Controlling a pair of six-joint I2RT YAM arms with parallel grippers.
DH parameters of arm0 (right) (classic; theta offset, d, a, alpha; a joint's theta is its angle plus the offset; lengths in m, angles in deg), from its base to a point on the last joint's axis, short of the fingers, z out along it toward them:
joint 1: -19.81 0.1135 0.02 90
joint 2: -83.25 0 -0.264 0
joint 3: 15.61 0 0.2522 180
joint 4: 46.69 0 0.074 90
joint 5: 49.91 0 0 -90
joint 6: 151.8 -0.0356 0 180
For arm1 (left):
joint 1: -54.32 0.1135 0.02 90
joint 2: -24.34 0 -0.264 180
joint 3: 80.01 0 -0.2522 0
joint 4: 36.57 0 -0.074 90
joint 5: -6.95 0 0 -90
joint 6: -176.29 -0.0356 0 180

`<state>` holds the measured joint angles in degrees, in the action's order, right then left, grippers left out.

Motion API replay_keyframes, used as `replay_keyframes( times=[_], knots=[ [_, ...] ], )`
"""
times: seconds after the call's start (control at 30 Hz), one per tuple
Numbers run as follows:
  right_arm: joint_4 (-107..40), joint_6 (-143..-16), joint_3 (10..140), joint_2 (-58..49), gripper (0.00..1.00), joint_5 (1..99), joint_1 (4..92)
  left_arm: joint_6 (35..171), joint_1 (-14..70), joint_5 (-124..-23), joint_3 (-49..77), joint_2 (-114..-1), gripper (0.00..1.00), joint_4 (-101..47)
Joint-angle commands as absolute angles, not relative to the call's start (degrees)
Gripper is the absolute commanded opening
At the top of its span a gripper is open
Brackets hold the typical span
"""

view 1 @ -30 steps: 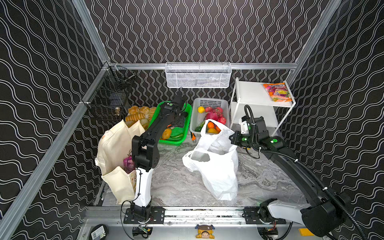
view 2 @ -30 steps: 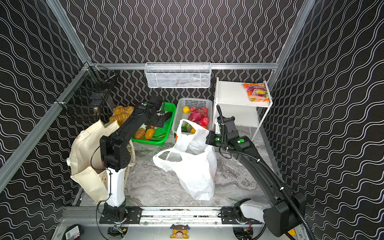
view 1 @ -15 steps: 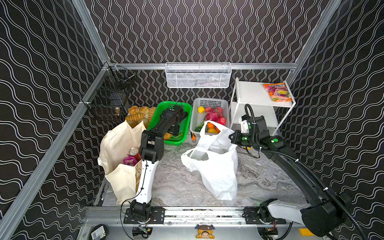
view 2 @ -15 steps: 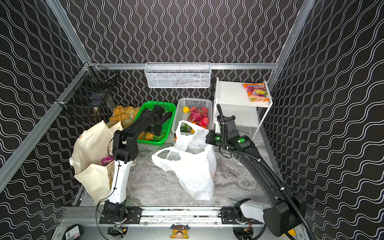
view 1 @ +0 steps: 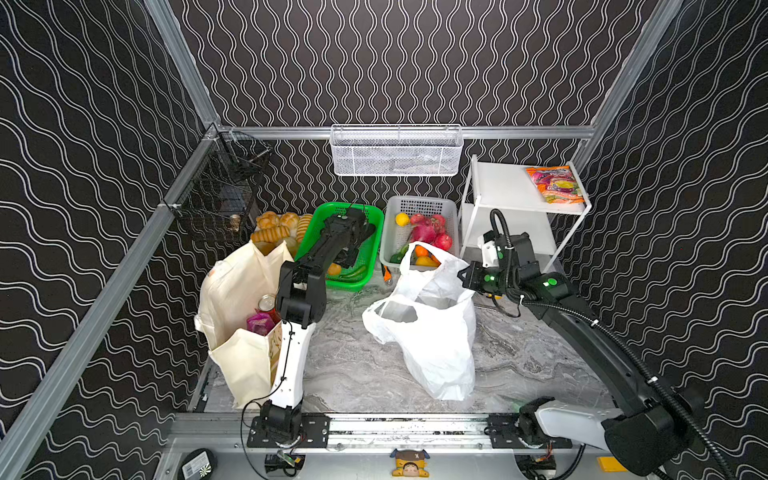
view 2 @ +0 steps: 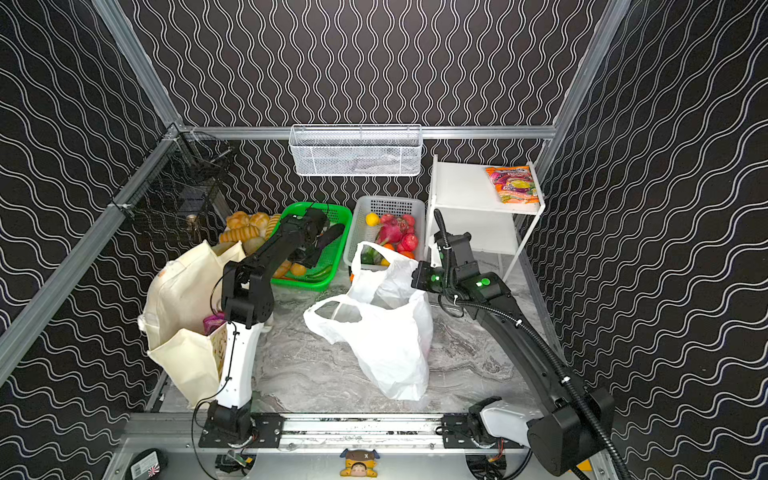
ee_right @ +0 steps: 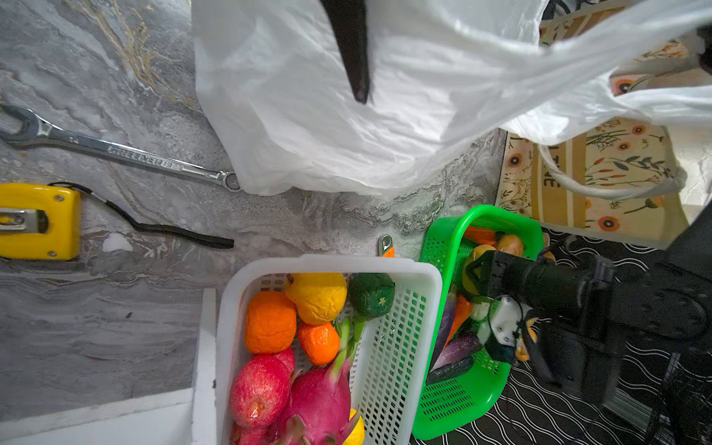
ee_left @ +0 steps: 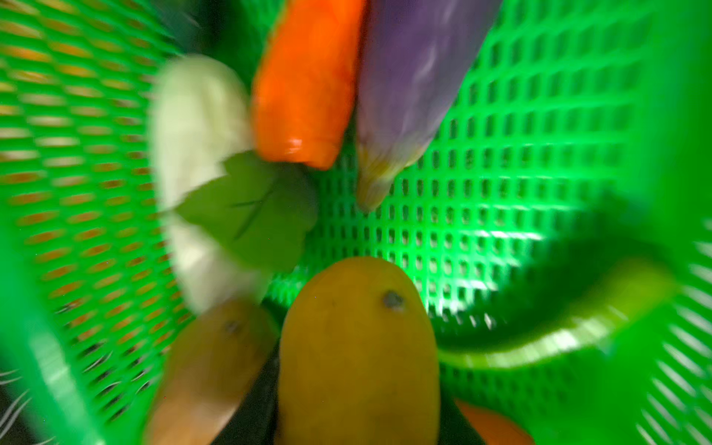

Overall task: Place the mixed food into the grocery bags and tie them
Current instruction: 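Grasp the yellow mango with the left gripper and lift it, then carry the mango into the white bag and release it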

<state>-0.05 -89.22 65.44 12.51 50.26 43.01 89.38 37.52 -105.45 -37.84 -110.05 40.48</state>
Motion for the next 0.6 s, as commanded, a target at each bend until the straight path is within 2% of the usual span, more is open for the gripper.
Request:
replay_keyframes(
  times=[0.0, 0.17, 0.4, 0.57],
  knots=[
    [-2.14, -89.85, 64.86, 12.69, 0.05, 50.03, 43.01, 89.53, 36.36, -103.05, -37.66, -105.05, 0.39, 41.70],
    [-2.79, -90.11, 63.91, 12.72, 0.05, 50.19, 43.01, 90.63, 34.17, -95.11, -33.67, -94.77, 0.41, 41.14],
    [-3.51, -90.38, 63.27, 12.96, 0.05, 49.85, 43.01, 93.09, 27.58, -79.57, -19.45, -76.85, 0.41, 38.12],
    [-4.16, -90.71, 63.02, 13.20, 0.05, 49.75, 42.93, 97.76, 24.60, -76.82, -10.34, -65.53, 0.39, 35.20]
  ],
)
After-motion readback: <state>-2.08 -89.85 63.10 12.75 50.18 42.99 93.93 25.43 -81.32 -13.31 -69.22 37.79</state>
